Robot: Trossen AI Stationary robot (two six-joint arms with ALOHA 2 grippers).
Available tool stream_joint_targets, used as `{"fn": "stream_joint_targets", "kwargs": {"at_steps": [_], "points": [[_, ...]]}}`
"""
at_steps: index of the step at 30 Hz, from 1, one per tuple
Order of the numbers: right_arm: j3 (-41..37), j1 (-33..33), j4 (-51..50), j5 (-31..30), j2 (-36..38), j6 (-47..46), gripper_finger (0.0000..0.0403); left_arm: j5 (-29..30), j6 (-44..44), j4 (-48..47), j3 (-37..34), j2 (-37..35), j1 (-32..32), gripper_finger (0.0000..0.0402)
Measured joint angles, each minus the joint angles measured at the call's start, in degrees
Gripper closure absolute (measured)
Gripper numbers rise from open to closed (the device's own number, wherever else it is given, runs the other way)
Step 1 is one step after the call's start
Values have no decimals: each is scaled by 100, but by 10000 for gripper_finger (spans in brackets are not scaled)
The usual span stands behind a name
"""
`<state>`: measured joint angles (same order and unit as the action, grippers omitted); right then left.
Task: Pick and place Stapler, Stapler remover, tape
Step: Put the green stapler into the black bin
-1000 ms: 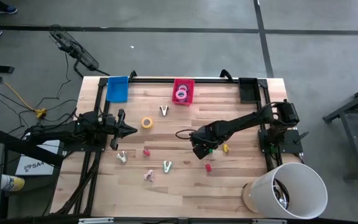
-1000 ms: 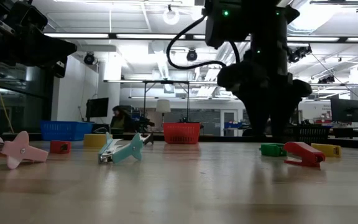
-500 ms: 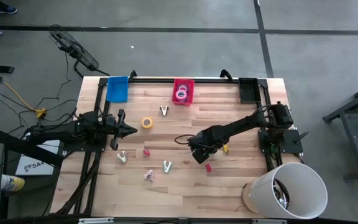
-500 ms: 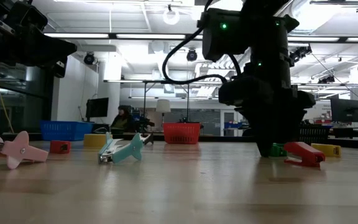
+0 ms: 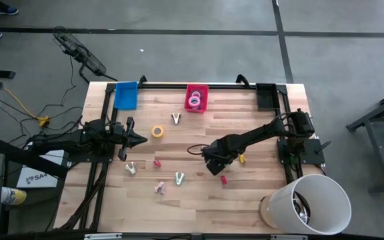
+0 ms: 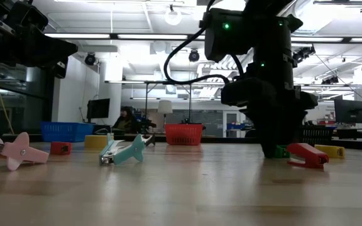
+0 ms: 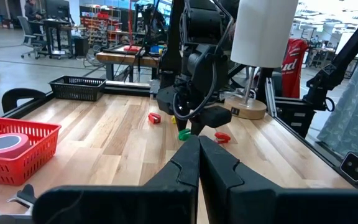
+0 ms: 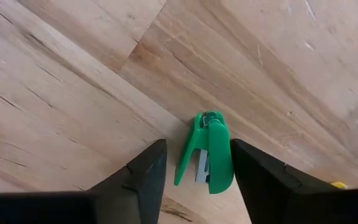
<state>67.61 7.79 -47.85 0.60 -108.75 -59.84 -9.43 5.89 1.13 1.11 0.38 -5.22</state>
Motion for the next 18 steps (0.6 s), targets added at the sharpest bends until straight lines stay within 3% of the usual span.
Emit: {"fn": "stream_joint_targets", "kwargs": {"at_steps": [18], "points": [[-2,-70,-198,62,27,648,347,0,0,0,1,2,1,401]]}}
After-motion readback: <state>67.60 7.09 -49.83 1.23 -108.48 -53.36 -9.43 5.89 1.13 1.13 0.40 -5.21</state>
